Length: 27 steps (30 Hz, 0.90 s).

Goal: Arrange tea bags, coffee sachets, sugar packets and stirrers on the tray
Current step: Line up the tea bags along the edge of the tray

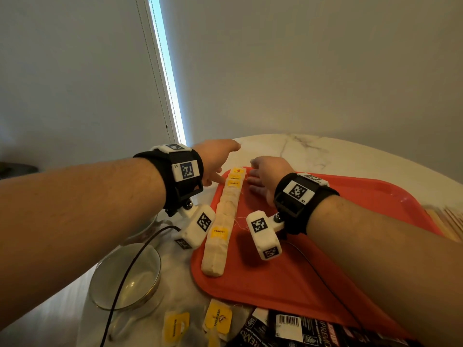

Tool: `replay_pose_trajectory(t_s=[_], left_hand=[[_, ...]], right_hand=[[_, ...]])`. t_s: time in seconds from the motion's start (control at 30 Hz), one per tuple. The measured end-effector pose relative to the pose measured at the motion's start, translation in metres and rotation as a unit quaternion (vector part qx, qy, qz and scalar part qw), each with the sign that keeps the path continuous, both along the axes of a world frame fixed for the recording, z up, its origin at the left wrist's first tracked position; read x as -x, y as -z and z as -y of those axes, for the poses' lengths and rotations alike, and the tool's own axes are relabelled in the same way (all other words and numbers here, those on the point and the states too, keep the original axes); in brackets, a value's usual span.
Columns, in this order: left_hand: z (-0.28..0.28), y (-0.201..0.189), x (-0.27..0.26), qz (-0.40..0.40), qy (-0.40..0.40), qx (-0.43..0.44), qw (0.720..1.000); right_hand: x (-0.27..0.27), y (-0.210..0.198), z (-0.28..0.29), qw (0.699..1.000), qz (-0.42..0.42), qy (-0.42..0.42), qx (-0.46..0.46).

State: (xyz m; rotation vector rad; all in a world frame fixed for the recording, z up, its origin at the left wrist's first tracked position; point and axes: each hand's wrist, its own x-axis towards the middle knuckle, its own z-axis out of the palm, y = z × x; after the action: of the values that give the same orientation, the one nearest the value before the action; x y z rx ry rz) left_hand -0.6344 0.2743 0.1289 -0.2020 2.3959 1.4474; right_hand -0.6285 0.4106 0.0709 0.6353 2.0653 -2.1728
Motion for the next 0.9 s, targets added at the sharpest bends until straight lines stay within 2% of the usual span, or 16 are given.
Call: replay_pose_trajectory(t_s=[0.23,0.43,0.53,0.63,0.77,0.83,0.9], left_hand=[[-0.001,0.004,0.014,-0.013,0.007,-0.009,1.0],[0.001,0.012,0.02,-0.026,0.008,-0.071,0.997],[0.0,0.011,0.019,-0.024,0.005,-0.065,0.998],[0.003,-0.002,0.01,-0.029,-0.001,-0.02,0.999],[0.017,-0.04,-0.016,-0.131,-0.028,-0.06,0.989],[0.026,-0.063,-0.042,-0.201,-0.034,-0.07,0.976],[0.039,-0.083,-0.077,-0.275,-0.005,-0.072,0.959]], right_hand=[[0.015,0.006,-0.001,1.0,-0.003,-0.013,0.01],[0.019,0.018,-0.003,1.0,-0.013,-0.006,0.012],[0.017,0.018,-0.002,1.0,-0.015,-0.016,0.019],[0.008,0.007,-0.002,0.999,-0.013,-0.02,-0.027],[-0.026,-0.033,0.01,0.99,-0.046,-0.047,-0.124],[-0.053,-0.051,0.018,0.978,-0.064,-0.122,-0.156],[-0.083,-0.064,0.027,0.948,-0.095,-0.214,-0.217]])
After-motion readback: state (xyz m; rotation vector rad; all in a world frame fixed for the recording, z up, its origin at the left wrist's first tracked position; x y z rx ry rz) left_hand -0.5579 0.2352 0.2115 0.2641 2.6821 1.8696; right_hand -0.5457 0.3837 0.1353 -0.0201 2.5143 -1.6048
